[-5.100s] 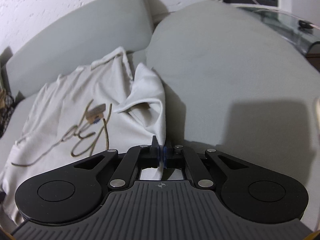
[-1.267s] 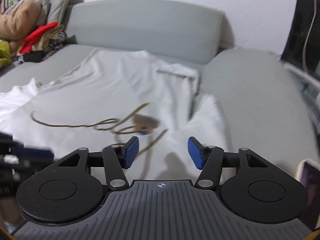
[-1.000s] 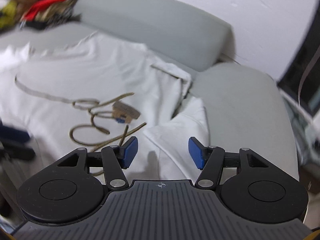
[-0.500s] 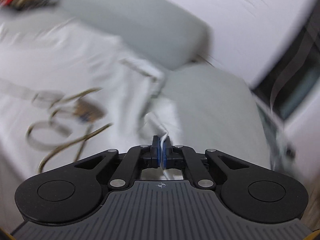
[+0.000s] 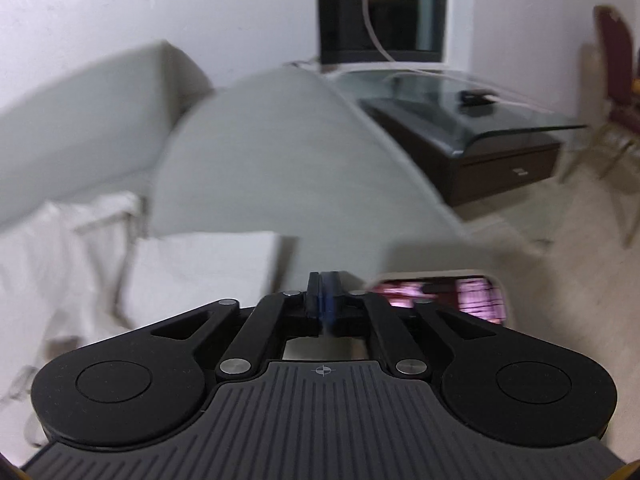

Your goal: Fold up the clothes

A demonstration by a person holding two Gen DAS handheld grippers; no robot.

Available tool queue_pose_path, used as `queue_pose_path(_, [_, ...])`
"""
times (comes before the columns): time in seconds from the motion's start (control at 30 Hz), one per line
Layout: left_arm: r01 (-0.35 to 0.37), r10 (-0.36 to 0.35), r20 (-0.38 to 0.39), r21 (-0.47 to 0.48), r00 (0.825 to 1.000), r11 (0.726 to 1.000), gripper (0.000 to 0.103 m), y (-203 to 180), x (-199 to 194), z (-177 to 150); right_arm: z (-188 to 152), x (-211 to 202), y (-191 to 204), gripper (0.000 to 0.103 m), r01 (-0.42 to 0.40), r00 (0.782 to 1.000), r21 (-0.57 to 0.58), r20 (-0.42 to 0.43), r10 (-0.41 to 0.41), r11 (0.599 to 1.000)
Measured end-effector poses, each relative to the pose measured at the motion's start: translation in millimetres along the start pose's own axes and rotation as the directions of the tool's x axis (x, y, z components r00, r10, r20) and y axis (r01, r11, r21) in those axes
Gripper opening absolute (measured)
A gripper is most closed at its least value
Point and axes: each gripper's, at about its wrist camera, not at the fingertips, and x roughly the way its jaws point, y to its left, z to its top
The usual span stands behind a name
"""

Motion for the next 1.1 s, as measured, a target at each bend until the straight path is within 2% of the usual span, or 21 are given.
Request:
queue_pose_path(0.07, [0.002,-0.002,-0.002,0.000,1.000,1.000,0.023,0,0,0,5,-7,1,0.036,-0.086,0.996,0.014,0.041,0.085,0.996])
queue_pose_path(0.1, [0.003,-0.003,-0.002,0.000,1.000,1.000,0.023,1,0,0,11,-3,8,0.054,-0.127,0.991,-0.008,0.050,0.128,0.992])
queue_pose_path(0.17, [0.006,-0.006,-0.004,0.000,1.000,1.000,0.023,1,0,0,20,2,24,0.057,-0.217,0.975,-0.087,0.035,0.221,0.972])
queue_pose_path(0.23, [0.008,-0.008,-0.006,0.000,1.000,1.000,0.023,2,0,1,25,15,48,0.064,-0.298,0.954,-0.202,-0.023,0.300,0.933])
queue_pose_path(0.3, [0.010,-0.010,-0.007,0.000,1.000,1.000,0.023,2,0,1,26,32,72,0.064,-0.318,0.948,-0.297,-0.076,0.310,0.900])
queue_pose_path(0.47, [0.022,-0.022,-0.011,0.003,1.000,1.000,0.023,4,0,1,11,76,104,0.057,-0.316,0.947,-0.421,-0.188,0.259,0.850])
queue_pose_path(0.5, [0.025,-0.025,-0.011,0.004,1.000,1.000,0.023,5,0,2,7,79,108,0.051,-0.314,0.948,-0.451,-0.195,0.251,0.836])
queue_pose_path(0.53, [0.029,-0.029,-0.012,0.005,1.000,1.000,0.023,5,0,2,2,80,109,0.036,-0.306,0.952,-0.484,-0.180,0.248,0.820])
queue_pose_path(0.57, [0.032,-0.032,-0.012,0.006,0.999,0.999,0.024,6,0,2,-2,80,109,0.028,-0.300,0.954,-0.504,-0.173,0.246,0.810])
queue_pose_path(0.6, [0.035,-0.035,-0.012,0.006,0.999,0.999,0.024,6,1,2,-1,80,106,0.010,-0.306,0.952,-0.495,-0.171,0.254,0.813])
queue_pose_path(0.63, [0.038,-0.038,-0.011,0.002,0.999,0.999,0.024,7,1,2,-1,79,102,0.005,-0.313,0.950,-0.485,-0.170,0.263,0.817])
queue_pose_path(0.67, [0.042,-0.042,-0.011,-0.001,0.999,0.999,0.024,8,1,3,3,79,100,0.004,-0.314,0.949,-0.465,-0.159,0.271,0.828])
queue_pose_path(0.77, [0.049,-0.050,-0.007,-0.016,0.999,0.999,0.025,10,1,3,7,68,92,0.003,-0.184,0.982,-0.430,-0.053,0.179,0.884])
queue_pose_path(0.83, [0.051,-0.051,-0.006,-0.020,0.999,0.999,0.025,10,1,2,10,66,84,0.003,-0.112,0.993,-0.381,-0.016,0.114,0.918])
queue_pose_path(0.87, [0.051,-0.051,-0.005,-0.020,0.999,0.999,0.025,10,1,2,11,69,82,0.003,-0.096,0.995,-0.371,-0.024,0.093,0.924])
queue_pose_path(0.97, [0.050,-0.050,-0.005,-0.017,0.999,0.999,0.027,11,2,2,9,72,78,0.006,-0.088,0.996,-0.362,-0.046,0.077,0.928])
queue_pose_path(1.03, [0.050,-0.050,-0.005,-0.017,0.999,0.999,0.027,11,2,1,9,68,76,0.033,-0.100,0.995,-0.348,-0.050,0.088,0.932])
queue_pose_path(1.1, [0.049,-0.049,-0.004,-0.018,0.999,0.999,0.027,11,2,1,9,56,71,0.046,-0.117,0.993,-0.306,-0.045,0.109,0.945])
